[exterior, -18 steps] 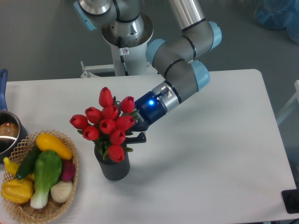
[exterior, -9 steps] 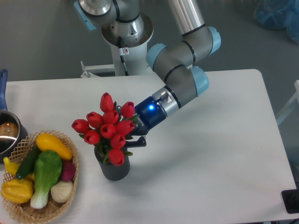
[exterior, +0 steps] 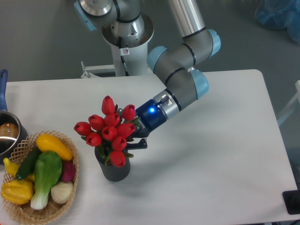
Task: Insert the flowers into the vase
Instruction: 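Push the tulips further down into the vase and settle them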
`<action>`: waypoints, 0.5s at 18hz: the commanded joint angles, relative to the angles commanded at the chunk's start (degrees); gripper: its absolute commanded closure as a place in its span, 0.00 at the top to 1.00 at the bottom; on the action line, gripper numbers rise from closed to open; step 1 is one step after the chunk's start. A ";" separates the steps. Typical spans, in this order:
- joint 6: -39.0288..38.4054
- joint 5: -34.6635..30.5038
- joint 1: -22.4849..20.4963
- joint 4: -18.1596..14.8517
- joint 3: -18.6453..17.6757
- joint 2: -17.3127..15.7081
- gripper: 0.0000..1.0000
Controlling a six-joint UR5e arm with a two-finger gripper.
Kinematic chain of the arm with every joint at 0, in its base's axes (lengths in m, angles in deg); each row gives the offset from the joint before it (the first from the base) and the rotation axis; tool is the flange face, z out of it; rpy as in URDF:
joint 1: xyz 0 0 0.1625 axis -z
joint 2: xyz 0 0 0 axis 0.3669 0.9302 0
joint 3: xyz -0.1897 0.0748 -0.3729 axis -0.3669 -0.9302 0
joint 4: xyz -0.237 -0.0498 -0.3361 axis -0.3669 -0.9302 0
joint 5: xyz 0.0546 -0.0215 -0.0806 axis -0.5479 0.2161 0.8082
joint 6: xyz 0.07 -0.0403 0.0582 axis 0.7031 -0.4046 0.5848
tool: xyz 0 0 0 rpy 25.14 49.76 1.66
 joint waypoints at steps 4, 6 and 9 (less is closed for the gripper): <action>1.23 -0.09 0.09 0.09 -0.18 0.35 0.11; 1.23 -0.09 0.00 0.09 -0.18 0.35 0.15; 1.32 -0.09 -0.09 0.18 -0.18 0.35 0.25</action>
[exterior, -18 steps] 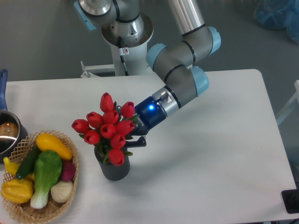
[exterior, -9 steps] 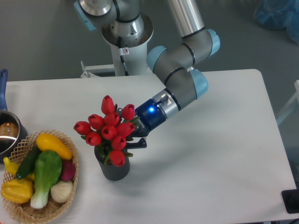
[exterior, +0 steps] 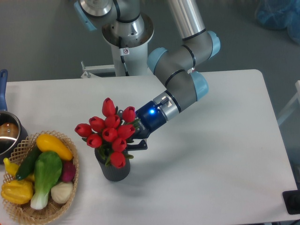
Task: Insert the flowers into the vase
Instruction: 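Push the tulips further down into the vase and settle them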
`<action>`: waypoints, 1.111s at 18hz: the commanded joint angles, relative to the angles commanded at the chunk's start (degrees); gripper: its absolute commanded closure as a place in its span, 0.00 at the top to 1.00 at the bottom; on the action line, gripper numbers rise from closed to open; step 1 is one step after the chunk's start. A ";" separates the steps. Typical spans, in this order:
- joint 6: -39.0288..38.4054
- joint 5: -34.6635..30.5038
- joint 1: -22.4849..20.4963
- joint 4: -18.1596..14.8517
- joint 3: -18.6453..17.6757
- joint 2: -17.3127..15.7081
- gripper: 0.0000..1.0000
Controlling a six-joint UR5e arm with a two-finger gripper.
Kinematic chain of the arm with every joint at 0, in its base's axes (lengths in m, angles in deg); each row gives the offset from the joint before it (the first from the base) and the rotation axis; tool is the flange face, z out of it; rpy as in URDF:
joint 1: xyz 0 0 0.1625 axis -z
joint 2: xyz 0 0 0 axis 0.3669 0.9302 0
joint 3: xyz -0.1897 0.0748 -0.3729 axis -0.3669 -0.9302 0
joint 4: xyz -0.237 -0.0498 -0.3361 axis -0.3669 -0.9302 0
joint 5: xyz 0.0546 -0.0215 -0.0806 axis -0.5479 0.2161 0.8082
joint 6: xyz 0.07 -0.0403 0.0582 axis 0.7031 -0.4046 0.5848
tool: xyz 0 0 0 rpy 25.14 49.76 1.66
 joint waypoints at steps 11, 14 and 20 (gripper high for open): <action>0.00 0.09 -0.09 0.09 -0.26 0.00 0.59; 0.00 0.00 -0.09 0.09 -0.26 0.00 0.63; -0.09 -0.35 -0.09 0.00 -0.26 -0.52 1.00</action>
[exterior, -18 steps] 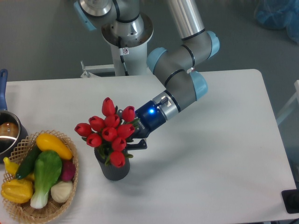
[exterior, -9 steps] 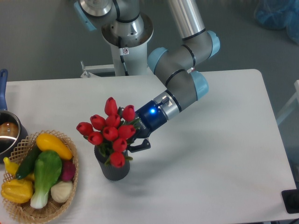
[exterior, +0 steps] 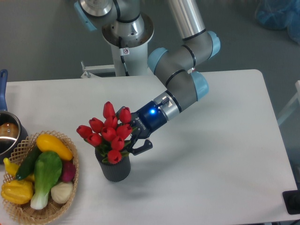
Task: Insert the flowers into the vase
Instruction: 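Push the tulips further down into the vase and settle them, then open the gripper to release the tulip stems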
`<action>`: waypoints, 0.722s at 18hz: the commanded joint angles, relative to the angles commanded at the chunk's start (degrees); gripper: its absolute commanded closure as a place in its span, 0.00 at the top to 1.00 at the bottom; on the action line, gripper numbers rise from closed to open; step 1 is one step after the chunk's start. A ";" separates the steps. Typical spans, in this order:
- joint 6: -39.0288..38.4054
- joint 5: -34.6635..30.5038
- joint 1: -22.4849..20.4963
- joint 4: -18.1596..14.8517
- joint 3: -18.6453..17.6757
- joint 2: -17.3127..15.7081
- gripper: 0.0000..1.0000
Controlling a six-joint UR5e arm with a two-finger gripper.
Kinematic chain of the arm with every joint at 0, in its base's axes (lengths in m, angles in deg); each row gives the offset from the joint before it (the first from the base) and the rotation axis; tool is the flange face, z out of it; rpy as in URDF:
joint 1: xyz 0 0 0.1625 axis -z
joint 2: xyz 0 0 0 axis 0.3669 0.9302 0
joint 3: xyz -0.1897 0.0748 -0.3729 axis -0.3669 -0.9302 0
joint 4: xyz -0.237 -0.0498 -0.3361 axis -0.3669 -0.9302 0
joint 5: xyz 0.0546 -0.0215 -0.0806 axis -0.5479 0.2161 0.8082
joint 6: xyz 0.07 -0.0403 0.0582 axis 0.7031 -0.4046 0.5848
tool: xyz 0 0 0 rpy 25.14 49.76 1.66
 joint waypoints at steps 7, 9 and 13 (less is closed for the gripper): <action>-0.44 -0.62 0.09 -0.26 -0.35 -0.79 1.00; -0.44 -1.23 0.09 -0.35 -1.14 -2.02 1.00; -2.02 -7.54 -0.88 -0.53 -4.13 -6.06 1.00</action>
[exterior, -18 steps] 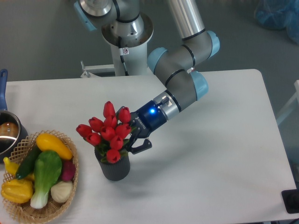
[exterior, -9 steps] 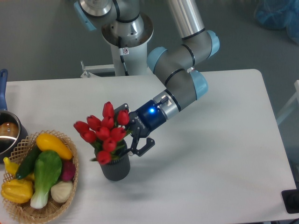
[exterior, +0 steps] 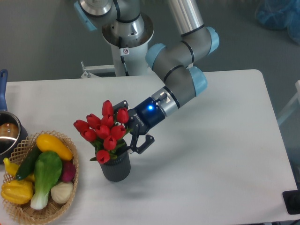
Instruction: Insert the flowers into the vase
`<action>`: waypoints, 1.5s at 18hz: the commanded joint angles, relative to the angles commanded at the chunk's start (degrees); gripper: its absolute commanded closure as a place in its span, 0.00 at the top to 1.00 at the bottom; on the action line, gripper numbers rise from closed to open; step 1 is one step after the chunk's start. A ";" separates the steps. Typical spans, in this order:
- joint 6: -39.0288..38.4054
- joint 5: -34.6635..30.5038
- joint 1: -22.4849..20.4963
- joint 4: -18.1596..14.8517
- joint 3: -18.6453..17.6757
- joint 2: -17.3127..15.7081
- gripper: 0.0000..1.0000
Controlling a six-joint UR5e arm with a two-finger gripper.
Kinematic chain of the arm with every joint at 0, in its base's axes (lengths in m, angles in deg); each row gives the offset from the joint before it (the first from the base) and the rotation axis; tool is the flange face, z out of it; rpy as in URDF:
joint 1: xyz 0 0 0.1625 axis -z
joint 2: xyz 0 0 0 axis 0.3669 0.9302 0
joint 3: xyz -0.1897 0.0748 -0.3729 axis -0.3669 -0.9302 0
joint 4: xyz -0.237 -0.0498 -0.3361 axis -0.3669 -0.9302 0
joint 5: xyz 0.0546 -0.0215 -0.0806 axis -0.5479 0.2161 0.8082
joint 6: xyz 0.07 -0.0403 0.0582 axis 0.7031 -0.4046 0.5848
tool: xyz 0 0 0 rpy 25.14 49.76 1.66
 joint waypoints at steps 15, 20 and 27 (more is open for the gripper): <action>-7.19 -31.89 -10.46 -0.35 7.45 -8.27 1.00; -9.85 -49.93 -13.17 -0.96 10.80 -8.18 1.00; -2.58 -62.93 -19.16 -8.33 11.51 -15.03 1.00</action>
